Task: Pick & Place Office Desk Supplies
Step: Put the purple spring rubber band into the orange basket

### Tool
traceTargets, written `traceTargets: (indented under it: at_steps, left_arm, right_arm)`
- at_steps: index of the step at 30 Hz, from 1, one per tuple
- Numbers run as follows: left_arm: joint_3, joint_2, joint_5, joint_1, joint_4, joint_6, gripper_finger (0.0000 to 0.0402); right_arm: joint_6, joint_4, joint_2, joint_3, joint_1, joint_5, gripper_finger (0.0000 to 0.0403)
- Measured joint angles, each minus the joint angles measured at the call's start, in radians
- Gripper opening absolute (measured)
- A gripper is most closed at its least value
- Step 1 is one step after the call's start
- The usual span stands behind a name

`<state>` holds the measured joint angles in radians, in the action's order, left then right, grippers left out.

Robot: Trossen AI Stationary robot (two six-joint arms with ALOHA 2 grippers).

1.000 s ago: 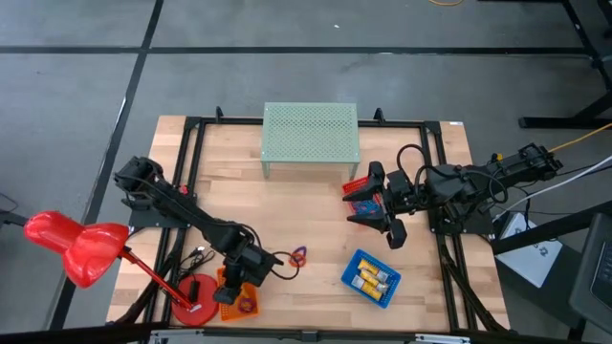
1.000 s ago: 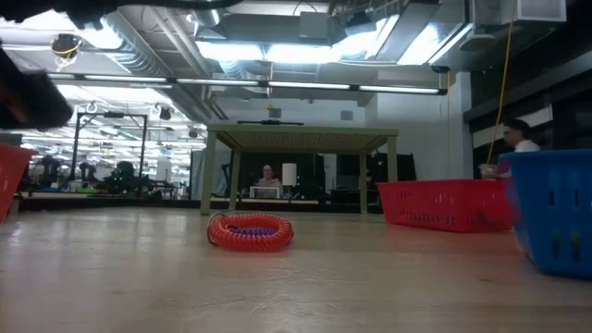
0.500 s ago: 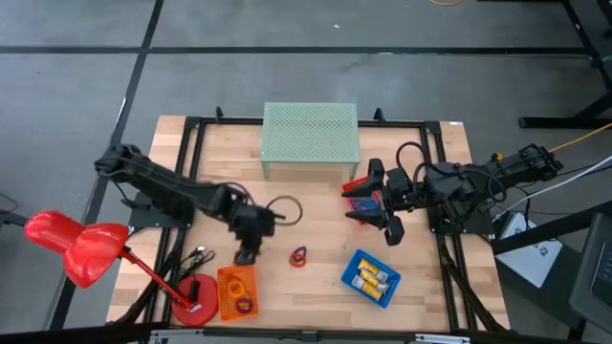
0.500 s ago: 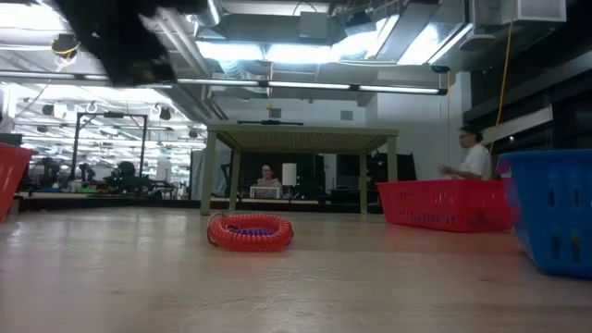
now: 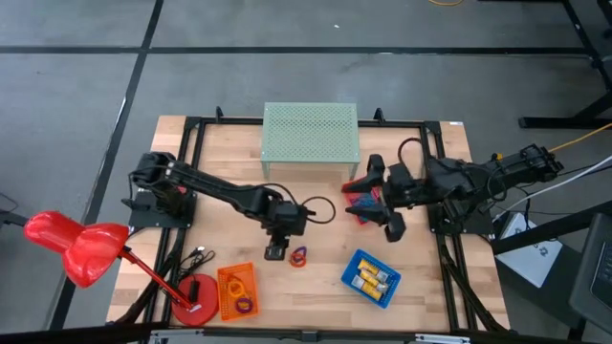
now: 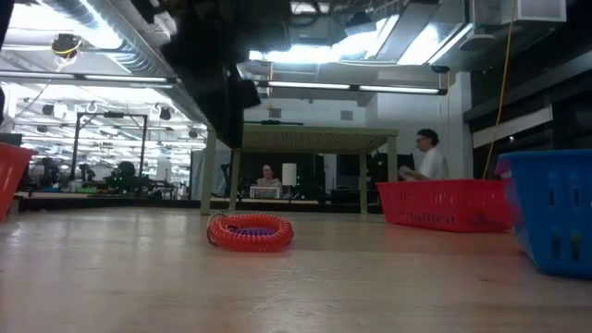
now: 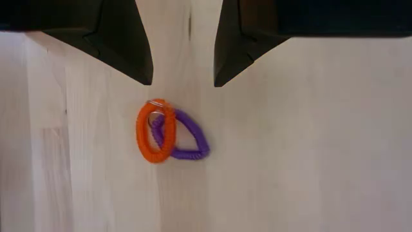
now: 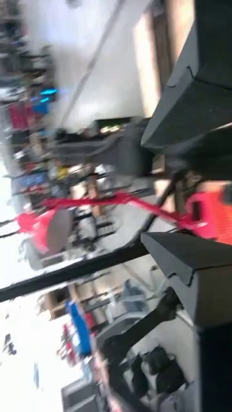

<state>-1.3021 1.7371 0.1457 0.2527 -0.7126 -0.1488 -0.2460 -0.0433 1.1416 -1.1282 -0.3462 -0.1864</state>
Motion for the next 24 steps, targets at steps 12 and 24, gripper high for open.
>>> traceTargets:
  at_steps: [12, 24]
  left_arm:
    - [-0.011, 0.047, 0.031, 0.008, 0.051, -0.042, 0.0159]
    - [-0.011, 0.047, -0.020, 0.009, 0.084, -0.114, 0.0159]
  right_arm:
    - [0.180, -0.236, -0.321, 0.255, -0.069, 0.018, 0.0229]
    - [0.124, -0.143, -0.708, 0.593, -0.173, 0.127, 0.0229]
